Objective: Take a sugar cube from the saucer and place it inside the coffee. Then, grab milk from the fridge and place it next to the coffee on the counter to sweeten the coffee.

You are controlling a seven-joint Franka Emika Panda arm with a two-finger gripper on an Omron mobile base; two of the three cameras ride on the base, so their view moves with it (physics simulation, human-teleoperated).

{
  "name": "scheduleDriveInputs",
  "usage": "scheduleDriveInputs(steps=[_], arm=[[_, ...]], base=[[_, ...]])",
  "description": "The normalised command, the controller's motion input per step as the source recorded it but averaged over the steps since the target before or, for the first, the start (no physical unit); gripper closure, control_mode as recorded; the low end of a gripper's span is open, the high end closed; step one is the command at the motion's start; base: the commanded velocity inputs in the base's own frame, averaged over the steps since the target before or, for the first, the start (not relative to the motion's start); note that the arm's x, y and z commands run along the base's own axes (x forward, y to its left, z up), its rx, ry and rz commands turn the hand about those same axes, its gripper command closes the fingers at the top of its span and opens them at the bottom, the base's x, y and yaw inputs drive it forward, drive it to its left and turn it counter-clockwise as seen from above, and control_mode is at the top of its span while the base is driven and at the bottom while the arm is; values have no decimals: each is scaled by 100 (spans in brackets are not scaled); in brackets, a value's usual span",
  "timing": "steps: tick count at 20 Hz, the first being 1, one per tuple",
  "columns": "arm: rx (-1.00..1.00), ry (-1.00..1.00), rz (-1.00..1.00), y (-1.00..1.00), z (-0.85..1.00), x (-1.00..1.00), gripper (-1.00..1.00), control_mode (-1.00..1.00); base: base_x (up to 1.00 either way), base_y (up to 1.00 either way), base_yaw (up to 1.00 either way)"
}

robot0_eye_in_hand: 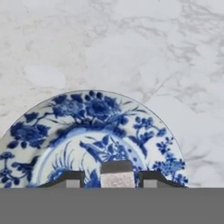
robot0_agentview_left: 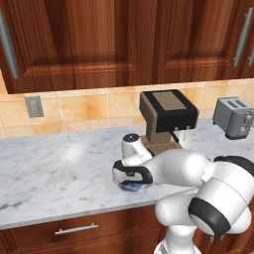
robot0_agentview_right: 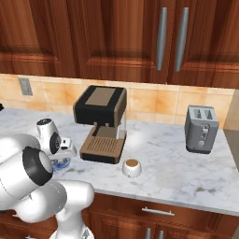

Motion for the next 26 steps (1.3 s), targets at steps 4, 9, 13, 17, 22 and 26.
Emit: scheduleDriveInputs(steps=[4, 9, 13, 17, 22, 26], arm=[[0, -1, 0, -19, 1, -2, 100, -100], [0, -13, -1, -49, 31, -33, 100, -100], [0, -19, -11, -66, 57, -42, 100, -100], [4, -15, -19, -93, 69, -34, 100, -100], [12, -2, -27, -100, 50, -35, 100, -100], [18, 0, -29, -100, 46, -34, 100, -100]], base=[[0, 0, 0], [0, 0, 0], [0, 0, 0], [0, 0, 0], [0, 0, 0], [0, 0, 0]])
